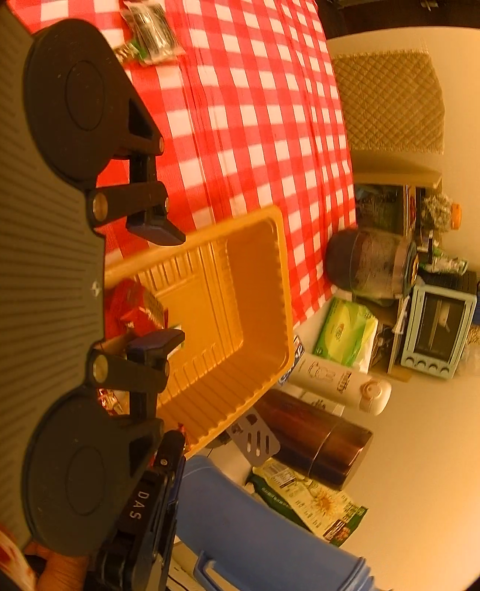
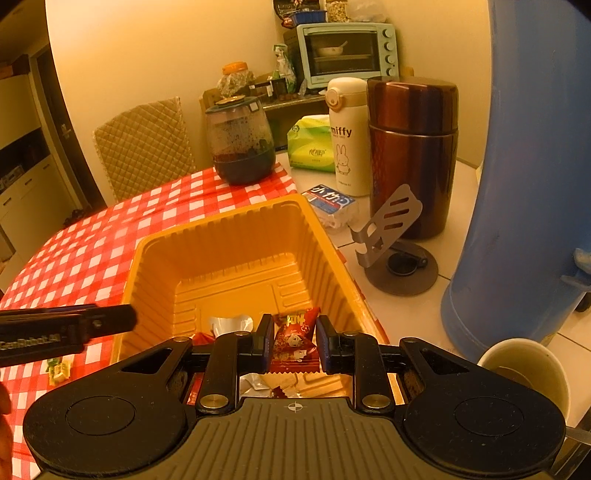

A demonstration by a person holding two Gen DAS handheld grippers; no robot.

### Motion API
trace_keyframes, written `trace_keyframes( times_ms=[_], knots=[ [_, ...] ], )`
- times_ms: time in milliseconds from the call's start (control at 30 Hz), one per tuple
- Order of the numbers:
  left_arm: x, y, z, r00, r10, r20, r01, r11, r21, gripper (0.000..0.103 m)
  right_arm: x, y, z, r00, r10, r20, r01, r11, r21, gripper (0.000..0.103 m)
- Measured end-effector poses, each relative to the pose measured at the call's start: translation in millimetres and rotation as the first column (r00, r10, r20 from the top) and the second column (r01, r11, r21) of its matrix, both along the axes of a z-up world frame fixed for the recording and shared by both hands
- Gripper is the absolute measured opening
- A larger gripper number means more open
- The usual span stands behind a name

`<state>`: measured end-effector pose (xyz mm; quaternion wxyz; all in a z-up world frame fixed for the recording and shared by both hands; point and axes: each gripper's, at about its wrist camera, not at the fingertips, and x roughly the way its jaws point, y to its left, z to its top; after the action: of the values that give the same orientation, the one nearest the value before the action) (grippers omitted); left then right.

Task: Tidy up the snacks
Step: 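Carry both held snacks over the orange tray and open both tools to drop them, then move both open tools back to the remaining snacks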

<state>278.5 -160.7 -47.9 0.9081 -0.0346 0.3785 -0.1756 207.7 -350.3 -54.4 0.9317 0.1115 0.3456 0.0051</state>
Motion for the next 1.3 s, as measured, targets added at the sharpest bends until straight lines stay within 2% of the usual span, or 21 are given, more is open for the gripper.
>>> trace_keyframes(
  times_ms=[267, 400, 433, 467, 500, 800, 1033, 1300],
  knots=[
    [-9, 18, 6, 0.999, 0.034, 0.007, -0.033, 0.999, -0.016, 0.048, 5, 4, 7, 1.000, 0.009, 0.023, -0.009, 1.000, 0.019, 0.025],
    [-11, 22, 6, 0.999, 0.044, 0.006, -0.044, 0.999, -0.019, 0.049, 11, 2, 8, 0.999, 0.032, 0.042, -0.035, 0.996, 0.077, 0.026],
    [-12, 23, 6, 0.999, 0.046, 0.006, -0.046, 0.999, -0.017, 0.049, 12, 0, 7, 0.999, 0.025, 0.040, -0.029, 0.995, 0.095, 0.031],
    [-12, 24, 6, 0.999, 0.048, 0.005, -0.048, 0.999, -0.016, 0.050, 12, -2, 7, 0.999, 0.014, 0.037, -0.018, 0.994, 0.111, 0.058],
    [-14, 25, 6, 0.999, 0.050, 0.004, -0.050, 0.999, -0.015, 0.050, 11, -4, 6, 0.999, 0.003, 0.039, -0.008, 0.992, 0.123, 0.073],
    [-34, 45, 6, 0.997, 0.082, -0.002, -0.082, 0.997, -0.005, 0.053, -16, 5, 18, 0.999, 0.028, 0.043, -0.032, 0.994, 0.107, 0.073],
    [-61, 62, 18, 0.994, 0.107, 0.008, -0.107, 0.994, -0.007, 0.057, -46, 15, 31, 1.000, 0.004, 0.024, -0.007, 0.996, 0.092, 0.073],
    [-97, 82, 33, 0.992, 0.125, 0.018, -0.125, 0.992, 0.008, 0.064, -78, 37, 57, 0.998, 0.028, 0.050, -0.031, 0.998, 0.059, 0.073]
  ],
)
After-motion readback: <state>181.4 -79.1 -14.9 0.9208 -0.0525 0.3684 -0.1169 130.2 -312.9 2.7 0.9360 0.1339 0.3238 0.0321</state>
